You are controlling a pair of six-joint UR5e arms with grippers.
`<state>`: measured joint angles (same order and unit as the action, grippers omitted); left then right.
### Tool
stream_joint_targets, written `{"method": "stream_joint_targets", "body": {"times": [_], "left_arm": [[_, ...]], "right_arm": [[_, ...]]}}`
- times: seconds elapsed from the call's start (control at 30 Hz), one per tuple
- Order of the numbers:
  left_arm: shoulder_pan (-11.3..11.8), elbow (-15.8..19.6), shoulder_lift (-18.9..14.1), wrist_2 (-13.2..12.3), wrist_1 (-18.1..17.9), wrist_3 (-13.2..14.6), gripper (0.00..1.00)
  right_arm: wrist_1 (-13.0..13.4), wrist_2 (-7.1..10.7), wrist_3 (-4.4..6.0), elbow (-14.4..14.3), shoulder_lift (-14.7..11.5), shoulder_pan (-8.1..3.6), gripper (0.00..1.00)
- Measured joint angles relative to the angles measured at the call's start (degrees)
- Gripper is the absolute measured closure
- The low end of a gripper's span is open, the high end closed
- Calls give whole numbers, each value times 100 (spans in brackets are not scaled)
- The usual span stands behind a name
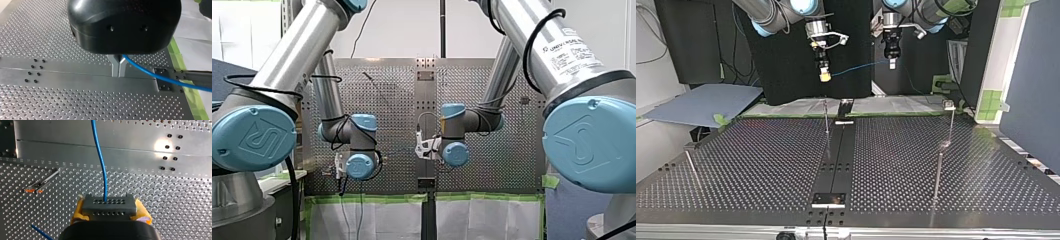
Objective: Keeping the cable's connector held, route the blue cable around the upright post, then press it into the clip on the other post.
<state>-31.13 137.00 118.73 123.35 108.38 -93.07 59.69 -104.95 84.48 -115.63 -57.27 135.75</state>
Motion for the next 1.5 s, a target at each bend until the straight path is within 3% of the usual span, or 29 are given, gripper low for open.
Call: {"method": "stream_joint_targets", "body": {"times": [0.3,0.53,1.0,1.13,1.37,1.5], "left_arm": [[0,0,3,0,0,0,100],[0,0,4,0,0,0,100],[0,0,4,0,0,0,100],[-10,2,-7,-7,10,10,100],[-55,-43,-281,-20,286,284,100],[3,-47,-468,75,472,317,100]], "right_arm": [[-54,-55,11,54,55,-53,100],[-307,-245,17,352,352,-145,100],[-351,-264,17,525,845,-150,100],[-377,-261,-8,553,834,-175,100],[-648,-234,-235,797,565,-237,100],[-839,-106,-212,900,375,-229,100]]}}
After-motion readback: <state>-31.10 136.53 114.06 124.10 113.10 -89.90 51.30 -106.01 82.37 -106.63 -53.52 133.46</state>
